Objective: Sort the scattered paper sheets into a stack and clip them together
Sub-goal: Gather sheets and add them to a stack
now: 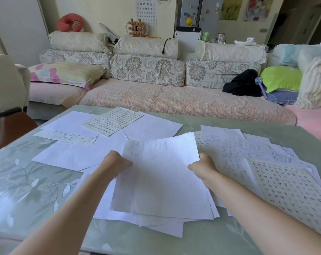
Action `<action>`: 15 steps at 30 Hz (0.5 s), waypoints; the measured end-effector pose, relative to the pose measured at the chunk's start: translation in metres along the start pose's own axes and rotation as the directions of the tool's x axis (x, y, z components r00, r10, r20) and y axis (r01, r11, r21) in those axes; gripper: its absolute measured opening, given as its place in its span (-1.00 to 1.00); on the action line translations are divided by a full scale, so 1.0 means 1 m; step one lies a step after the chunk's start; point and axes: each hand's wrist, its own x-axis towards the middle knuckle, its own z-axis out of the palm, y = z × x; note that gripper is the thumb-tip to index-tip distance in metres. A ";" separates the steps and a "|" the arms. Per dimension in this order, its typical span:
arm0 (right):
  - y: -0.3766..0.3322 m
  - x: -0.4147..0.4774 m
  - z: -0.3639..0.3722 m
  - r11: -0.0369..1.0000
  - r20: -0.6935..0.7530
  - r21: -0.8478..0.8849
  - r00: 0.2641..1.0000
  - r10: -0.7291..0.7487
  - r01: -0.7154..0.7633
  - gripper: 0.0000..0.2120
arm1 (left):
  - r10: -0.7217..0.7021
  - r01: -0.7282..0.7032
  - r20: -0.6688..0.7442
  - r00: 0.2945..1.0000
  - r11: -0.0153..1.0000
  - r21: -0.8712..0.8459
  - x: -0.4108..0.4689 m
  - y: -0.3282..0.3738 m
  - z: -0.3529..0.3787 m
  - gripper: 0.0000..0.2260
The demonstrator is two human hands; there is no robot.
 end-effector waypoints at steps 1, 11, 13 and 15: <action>0.000 -0.001 0.002 1.000 -0.005 0.004 1.000 -0.010 0.010 -0.83 | 0.008 -0.005 0.040 0.999 0.998 -0.070 -0.001 0.000 0.000 -0.71; -0.006 -0.011 0.005 0.990 0.106 0.094 0.988 -0.113 0.104 -0.76 | 0.214 -0.089 0.237 0.948 0.890 -0.447 -0.005 -0.005 0.017 -0.63; -0.009 -0.011 0.002 0.987 0.123 0.124 0.985 -0.120 0.105 -0.76 | 0.257 -0.127 0.184 0.949 0.844 -0.521 -0.008 -0.003 0.012 -0.62; -0.013 -0.011 -0.003 0.976 0.141 0.200 0.983 -0.119 0.089 -0.63 | 0.326 -0.154 0.167 0.931 0.762 -0.629 -0.012 -0.002 0.004 -0.56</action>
